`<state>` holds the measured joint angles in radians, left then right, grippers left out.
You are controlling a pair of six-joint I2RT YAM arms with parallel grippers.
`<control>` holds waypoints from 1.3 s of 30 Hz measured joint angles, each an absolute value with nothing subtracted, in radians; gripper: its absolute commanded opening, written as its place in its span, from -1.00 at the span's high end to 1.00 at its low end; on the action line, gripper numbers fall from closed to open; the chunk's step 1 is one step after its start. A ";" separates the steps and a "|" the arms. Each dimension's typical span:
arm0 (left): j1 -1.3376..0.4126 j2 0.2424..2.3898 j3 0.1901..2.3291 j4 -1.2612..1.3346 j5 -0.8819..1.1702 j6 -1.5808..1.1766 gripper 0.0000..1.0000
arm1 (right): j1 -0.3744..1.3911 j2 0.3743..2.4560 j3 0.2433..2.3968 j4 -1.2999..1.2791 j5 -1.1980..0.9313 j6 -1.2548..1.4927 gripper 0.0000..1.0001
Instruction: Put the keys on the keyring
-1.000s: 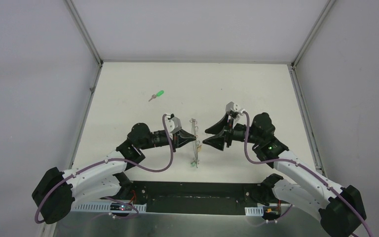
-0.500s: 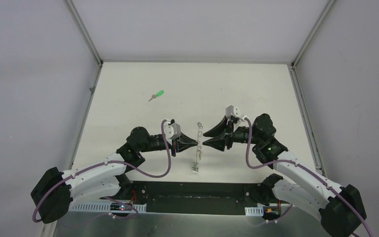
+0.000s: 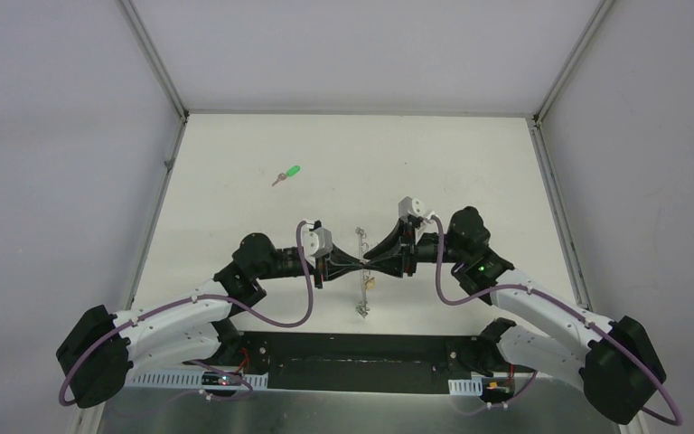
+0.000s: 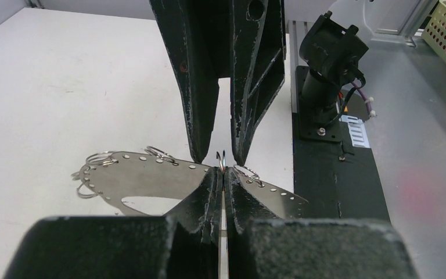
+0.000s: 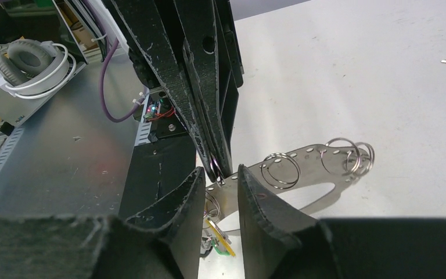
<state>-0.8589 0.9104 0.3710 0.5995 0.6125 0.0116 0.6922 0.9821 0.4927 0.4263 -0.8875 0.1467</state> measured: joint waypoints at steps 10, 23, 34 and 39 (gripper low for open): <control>-0.863 0.911 0.371 0.589 0.611 0.012 1.00 | 0.696 0.999 0.493 0.429 -0.913 0.128 1.00; -0.865 0.860 0.427 0.444 0.562 0.000 -0.22 | 0.699 0.968 0.493 0.326 -0.857 0.117 1.00; -0.865 0.770 0.437 0.281 0.444 -0.063 -0.25 | 0.699 0.949 0.571 0.060 -0.784 0.058 1.00; -0.865 0.774 0.437 0.252 0.430 -0.065 -0.25 | 0.704 0.956 0.658 -0.123 -0.759 -0.003 1.00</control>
